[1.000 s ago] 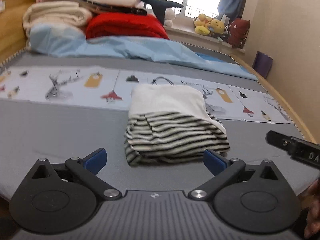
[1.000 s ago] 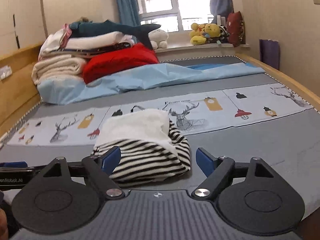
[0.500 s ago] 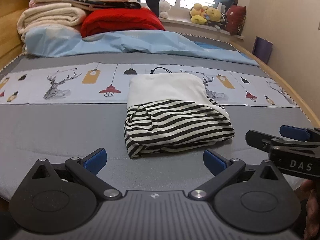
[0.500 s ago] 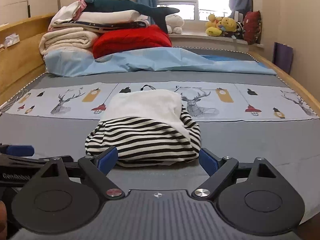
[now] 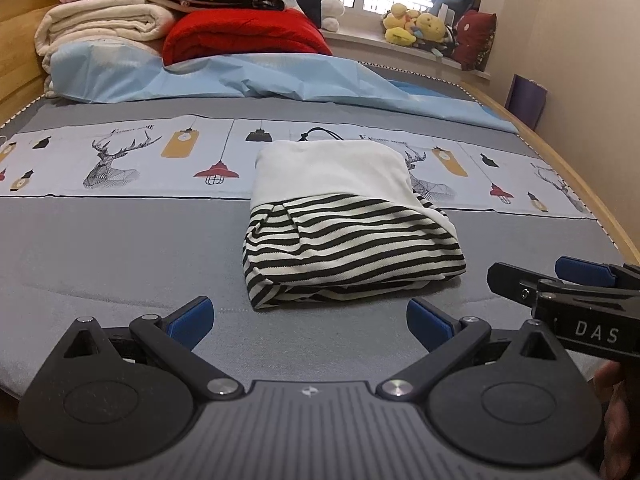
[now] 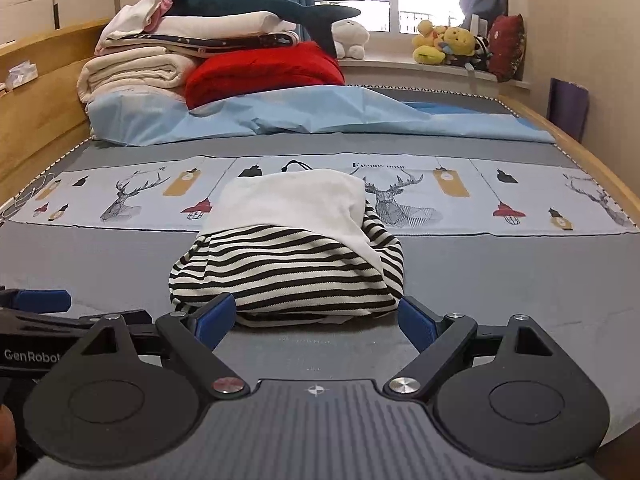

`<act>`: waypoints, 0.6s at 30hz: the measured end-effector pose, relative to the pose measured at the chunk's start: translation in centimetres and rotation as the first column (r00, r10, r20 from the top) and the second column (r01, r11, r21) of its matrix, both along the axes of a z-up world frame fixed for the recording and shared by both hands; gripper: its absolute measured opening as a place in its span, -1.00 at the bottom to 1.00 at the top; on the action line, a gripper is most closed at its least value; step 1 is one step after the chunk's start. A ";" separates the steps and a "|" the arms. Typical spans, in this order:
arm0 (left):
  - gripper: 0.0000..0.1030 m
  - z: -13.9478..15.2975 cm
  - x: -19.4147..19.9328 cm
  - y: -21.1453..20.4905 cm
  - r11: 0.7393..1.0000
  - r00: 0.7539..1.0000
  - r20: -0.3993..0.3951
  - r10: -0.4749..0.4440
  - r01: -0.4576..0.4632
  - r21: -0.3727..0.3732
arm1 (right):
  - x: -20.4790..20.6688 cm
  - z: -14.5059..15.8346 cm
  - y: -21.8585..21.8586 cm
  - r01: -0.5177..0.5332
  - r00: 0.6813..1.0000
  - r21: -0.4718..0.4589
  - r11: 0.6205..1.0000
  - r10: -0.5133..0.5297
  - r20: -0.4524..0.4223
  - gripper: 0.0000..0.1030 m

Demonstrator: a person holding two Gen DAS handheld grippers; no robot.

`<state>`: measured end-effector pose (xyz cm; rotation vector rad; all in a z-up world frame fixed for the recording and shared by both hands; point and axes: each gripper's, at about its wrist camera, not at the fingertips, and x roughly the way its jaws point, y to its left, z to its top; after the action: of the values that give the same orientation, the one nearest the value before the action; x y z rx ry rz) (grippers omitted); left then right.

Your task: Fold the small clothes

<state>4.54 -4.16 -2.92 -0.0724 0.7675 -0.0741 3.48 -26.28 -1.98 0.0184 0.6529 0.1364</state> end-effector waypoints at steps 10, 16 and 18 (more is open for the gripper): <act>0.99 -0.1 0.0 0.0 1.000 1.000 -0.001 0.000 0.000 0.000 | 0.1 -0.1 -0.1 -0.003 1.000 0.004 1.000 0.003 -0.008 0.71; 0.99 -0.1 0.0 0.0 1.000 1.000 0.000 -0.001 0.001 0.001 | 0.3 -0.2 -0.2 -0.001 1.000 0.011 1.000 0.001 -0.017 0.71; 0.99 -0.1 0.0 0.0 1.000 1.000 0.001 -0.001 0.001 -0.001 | 0.3 -0.2 -0.2 0.000 1.000 0.015 1.000 0.000 -0.019 0.71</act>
<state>4.55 -4.15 -3.05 -0.0725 0.7665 -0.0757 3.76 -26.46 -2.16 0.0337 0.6710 0.1413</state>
